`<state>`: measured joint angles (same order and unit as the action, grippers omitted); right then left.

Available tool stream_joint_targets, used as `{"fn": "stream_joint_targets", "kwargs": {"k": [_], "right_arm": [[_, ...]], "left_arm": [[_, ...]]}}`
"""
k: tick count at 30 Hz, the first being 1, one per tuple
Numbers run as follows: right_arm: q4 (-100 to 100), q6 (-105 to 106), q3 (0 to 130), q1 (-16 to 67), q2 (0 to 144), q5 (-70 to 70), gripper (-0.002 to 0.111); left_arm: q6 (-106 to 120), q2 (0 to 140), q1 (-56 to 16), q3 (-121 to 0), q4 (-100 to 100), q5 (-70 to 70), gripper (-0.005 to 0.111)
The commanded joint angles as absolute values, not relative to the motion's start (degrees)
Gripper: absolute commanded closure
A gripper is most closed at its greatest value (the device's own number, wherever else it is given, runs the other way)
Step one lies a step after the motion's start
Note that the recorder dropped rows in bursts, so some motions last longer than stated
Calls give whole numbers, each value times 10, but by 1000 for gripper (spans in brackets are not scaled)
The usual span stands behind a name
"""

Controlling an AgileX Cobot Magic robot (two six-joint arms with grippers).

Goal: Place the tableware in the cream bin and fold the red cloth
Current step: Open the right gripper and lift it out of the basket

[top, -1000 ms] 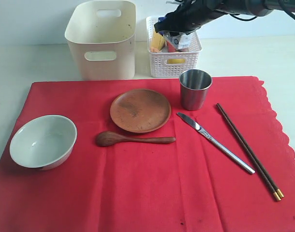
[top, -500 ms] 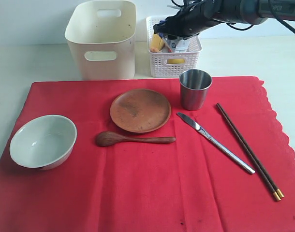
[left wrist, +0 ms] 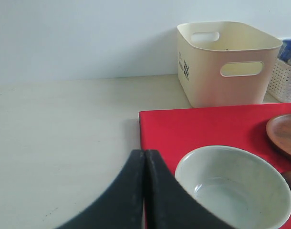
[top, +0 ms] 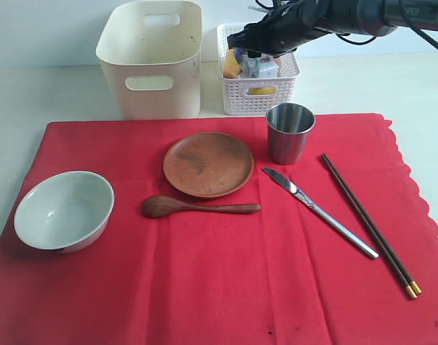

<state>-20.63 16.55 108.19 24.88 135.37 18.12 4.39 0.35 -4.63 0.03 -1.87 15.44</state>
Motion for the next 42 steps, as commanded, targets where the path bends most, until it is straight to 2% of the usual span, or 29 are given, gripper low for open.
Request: {"fn": "stream_joint_targets", "kwargs": {"k": [1, 6, 21, 24, 25, 28, 34, 42], "right_arm": [[-208, 164, 1084, 247, 1349, 167, 48], [-210, 164, 1084, 247, 1349, 170, 33], [-207, 164, 1084, 247, 1307, 248, 33], [-206, 164, 1084, 247, 1288, 270, 44], [-204, 167, 1084, 247, 1282, 284, 55], [-203, 167, 1084, 247, 1274, 303, 75], [-203, 169, 1084, 247, 1268, 335, 108], [-188, 169, 1084, 247, 1248, 363, 108]], "left_arm": [[42, 0, -46, 0, -24, 153, 106], [42, 0, -46, 0, -24, 153, 106], [42, 0, -46, 0, -24, 153, 106], [42, 0, -46, 0, -24, 153, 106], [42, 0, -46, 0, -24, 153, 106], [42, 0, -46, 0, -24, 153, 106], [42, 0, -46, 0, -24, 153, 106], [42, 0, -46, 0, -24, 153, 106]]}}
